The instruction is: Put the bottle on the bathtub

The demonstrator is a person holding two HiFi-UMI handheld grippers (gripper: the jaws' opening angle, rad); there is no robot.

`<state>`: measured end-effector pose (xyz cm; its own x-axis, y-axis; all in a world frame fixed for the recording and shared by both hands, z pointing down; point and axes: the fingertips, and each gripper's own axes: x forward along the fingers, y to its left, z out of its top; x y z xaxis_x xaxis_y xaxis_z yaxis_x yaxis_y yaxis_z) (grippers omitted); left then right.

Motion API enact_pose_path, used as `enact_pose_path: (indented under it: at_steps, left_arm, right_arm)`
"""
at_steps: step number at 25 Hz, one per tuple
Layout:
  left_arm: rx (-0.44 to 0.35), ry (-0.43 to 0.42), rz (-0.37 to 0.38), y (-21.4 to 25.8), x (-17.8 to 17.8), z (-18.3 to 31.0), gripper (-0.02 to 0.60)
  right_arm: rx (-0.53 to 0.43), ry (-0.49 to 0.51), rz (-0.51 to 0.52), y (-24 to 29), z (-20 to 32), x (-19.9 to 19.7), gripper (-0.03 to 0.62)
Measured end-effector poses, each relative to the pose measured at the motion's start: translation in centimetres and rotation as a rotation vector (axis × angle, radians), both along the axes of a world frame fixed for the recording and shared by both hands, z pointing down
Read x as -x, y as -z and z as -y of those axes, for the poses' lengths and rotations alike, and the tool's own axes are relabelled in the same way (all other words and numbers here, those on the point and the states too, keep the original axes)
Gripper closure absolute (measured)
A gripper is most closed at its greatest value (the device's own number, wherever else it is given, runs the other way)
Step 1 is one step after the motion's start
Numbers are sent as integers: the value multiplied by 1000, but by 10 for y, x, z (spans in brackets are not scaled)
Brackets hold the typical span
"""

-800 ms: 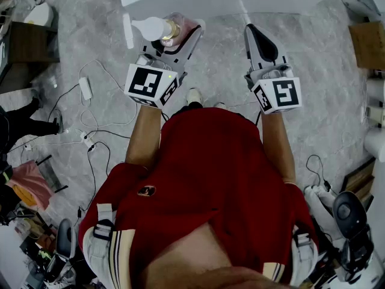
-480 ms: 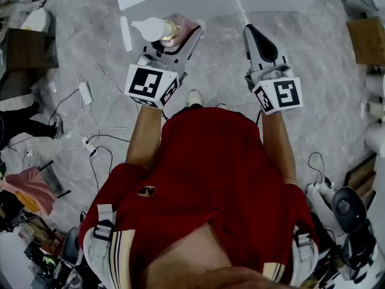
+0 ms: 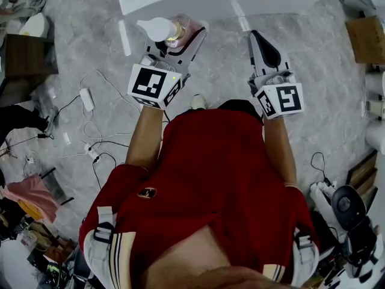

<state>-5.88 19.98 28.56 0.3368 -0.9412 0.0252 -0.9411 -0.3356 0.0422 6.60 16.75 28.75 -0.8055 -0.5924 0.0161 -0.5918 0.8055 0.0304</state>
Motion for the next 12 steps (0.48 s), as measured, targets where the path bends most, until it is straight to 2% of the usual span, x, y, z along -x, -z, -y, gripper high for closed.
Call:
enact_pose_path:
  at_steps: [12]
  left_arm:
    - [19,2,-10,-6,26,29,354]
  right_arm:
    - [35,-18,-23,-9,24,14,594]
